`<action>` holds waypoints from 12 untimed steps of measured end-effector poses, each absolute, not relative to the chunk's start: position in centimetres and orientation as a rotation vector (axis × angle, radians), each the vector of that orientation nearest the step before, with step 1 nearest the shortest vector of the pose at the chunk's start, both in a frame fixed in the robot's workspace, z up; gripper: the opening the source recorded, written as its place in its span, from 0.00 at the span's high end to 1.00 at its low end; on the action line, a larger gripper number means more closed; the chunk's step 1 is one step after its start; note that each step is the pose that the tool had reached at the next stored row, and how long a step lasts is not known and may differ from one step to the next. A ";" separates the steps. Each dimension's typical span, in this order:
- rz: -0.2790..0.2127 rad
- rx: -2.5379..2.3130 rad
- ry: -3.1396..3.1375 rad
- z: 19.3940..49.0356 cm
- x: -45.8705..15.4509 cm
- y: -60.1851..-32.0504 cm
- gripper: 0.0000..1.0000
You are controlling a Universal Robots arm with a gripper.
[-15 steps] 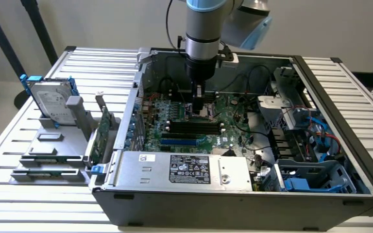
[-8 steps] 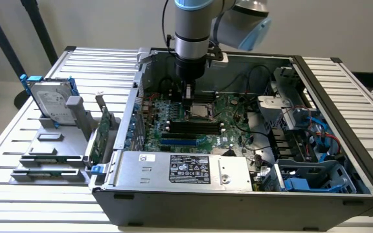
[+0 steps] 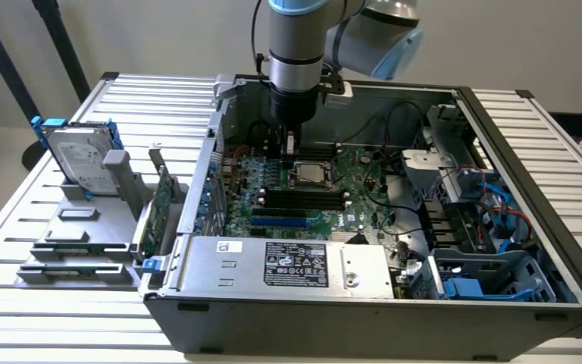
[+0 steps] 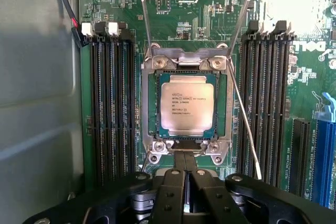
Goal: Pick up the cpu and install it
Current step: 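Place the cpu into insertion slot, then close the cpu cover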
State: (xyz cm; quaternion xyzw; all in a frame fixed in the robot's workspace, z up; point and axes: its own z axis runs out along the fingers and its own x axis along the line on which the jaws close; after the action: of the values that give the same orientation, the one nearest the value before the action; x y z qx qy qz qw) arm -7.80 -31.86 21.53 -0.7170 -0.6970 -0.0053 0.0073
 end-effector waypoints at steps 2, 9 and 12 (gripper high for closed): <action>-0.017 -2.242 -2.179 21.5 -7.8 -31.9 0.89; -0.017 -2.242 -2.179 21.5 -7.8 -31.9 0.89; -0.017 -2.242 -2.179 21.5 -7.8 -31.9 0.89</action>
State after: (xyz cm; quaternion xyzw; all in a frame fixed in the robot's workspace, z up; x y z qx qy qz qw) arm -7.80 -31.86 21.52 -0.7170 -0.6970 -0.0054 0.0074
